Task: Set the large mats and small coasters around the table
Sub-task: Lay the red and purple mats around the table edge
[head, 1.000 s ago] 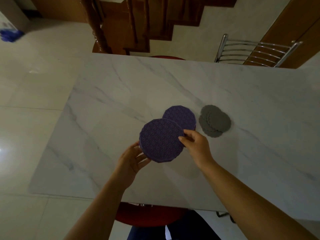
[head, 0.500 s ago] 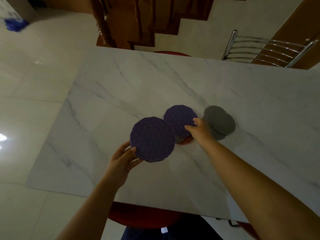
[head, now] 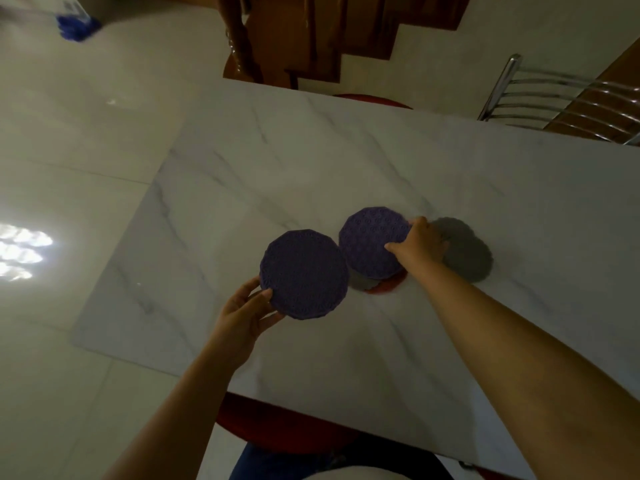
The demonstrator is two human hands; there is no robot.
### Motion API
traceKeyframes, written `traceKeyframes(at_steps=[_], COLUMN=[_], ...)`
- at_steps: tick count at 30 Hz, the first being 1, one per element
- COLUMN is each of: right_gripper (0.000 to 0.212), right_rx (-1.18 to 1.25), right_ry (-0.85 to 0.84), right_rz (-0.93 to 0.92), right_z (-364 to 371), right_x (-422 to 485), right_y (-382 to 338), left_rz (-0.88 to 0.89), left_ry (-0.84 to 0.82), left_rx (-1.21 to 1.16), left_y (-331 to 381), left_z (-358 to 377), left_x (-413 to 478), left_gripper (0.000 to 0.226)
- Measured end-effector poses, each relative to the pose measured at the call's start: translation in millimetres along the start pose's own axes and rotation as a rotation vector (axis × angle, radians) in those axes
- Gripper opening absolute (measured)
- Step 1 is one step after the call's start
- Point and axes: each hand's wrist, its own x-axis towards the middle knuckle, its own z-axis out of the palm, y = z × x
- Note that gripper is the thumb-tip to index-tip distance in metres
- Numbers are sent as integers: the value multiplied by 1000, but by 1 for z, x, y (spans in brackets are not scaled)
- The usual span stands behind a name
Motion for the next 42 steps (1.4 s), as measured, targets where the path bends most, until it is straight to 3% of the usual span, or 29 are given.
traceKeyframes(at_steps=[2,4,9,13,18,24,29,36,42], right_gripper=[39,27,21,16,20,26,21,34,34], right_rx=[270,491,775,1056,1051,898,950,893,882], right_ry=[-11,-39,112,-90,-293,-183,-189,-147,-152], right_rz=[-27,-23,-105,-47,59,7,31,-56,-68], right_z=[-11,-26,-66,-73,-38,-19,-11,-4,13], right_x=[-2,-5,-23,-43,-76,-93,-107,-113,-117], right_y=[1,1,-2,-7,-12,1,0,1,-6], left_rz=[-5,-11,-22,-44,-51,-70,-89,-138,-147], left_ry=[4,11,14,4,-91,-171,-188,-218,-146], left_rx=[-8,-10,-20,-25,-62,-101,-94,-91,-61], left_y=[-2,-3,-6,-5,-1,-2,-5,-5,-5], left_z=[0,1,5,15,32,42,42,29,17], left_x=[2,3,7,9,7,0,-3,-8,-8], left_gripper=[29,30,29,27,30,32,32,34,32])
